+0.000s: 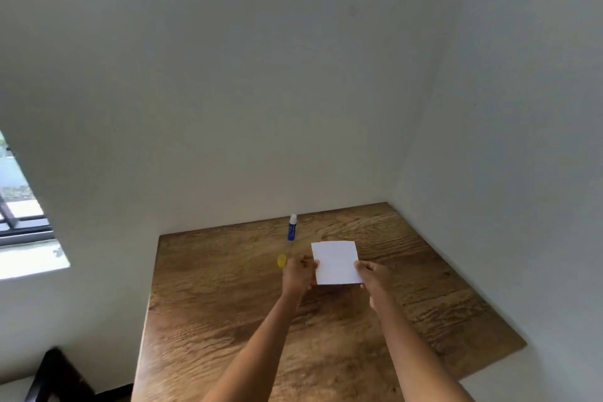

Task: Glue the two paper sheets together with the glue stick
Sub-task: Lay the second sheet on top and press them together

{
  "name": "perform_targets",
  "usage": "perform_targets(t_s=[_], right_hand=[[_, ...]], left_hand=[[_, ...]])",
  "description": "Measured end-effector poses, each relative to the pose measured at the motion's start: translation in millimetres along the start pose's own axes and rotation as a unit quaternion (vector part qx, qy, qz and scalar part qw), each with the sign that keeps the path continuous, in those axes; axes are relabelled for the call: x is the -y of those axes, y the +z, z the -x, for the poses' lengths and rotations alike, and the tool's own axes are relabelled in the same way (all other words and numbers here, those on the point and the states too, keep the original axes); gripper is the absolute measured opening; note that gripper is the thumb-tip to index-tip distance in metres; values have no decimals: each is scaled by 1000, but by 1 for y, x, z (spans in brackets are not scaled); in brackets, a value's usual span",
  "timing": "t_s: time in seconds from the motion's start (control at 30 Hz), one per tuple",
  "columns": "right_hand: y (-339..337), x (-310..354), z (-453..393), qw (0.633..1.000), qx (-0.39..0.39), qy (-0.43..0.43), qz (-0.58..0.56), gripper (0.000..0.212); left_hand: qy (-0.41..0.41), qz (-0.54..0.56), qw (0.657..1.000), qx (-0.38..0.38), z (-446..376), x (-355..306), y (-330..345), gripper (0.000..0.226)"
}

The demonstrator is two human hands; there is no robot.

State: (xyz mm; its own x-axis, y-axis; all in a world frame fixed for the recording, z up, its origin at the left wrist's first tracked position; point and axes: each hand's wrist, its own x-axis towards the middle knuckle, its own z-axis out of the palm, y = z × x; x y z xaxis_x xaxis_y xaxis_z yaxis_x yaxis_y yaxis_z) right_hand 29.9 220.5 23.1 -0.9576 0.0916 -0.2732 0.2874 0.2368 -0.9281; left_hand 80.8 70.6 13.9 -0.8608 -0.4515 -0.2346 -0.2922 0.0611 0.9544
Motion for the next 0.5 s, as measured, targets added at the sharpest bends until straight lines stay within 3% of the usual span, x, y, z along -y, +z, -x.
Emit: perform_targets(t_s=[0.1, 0.23, 0.5], right_hand=[[-5, -3, -36, 1000, -2, 9, 4, 29], [-3, -6, -89, 999, -5, -4, 43, 23], [11, -7, -141, 970, -1, -44, 238, 28]], left_hand=[[30, -126, 992, -6, -21, -1, 29, 51], [36, -215, 975, -29, -60, 2, 63, 68], [92, -412, 904, -62, -96, 11, 84, 53]])
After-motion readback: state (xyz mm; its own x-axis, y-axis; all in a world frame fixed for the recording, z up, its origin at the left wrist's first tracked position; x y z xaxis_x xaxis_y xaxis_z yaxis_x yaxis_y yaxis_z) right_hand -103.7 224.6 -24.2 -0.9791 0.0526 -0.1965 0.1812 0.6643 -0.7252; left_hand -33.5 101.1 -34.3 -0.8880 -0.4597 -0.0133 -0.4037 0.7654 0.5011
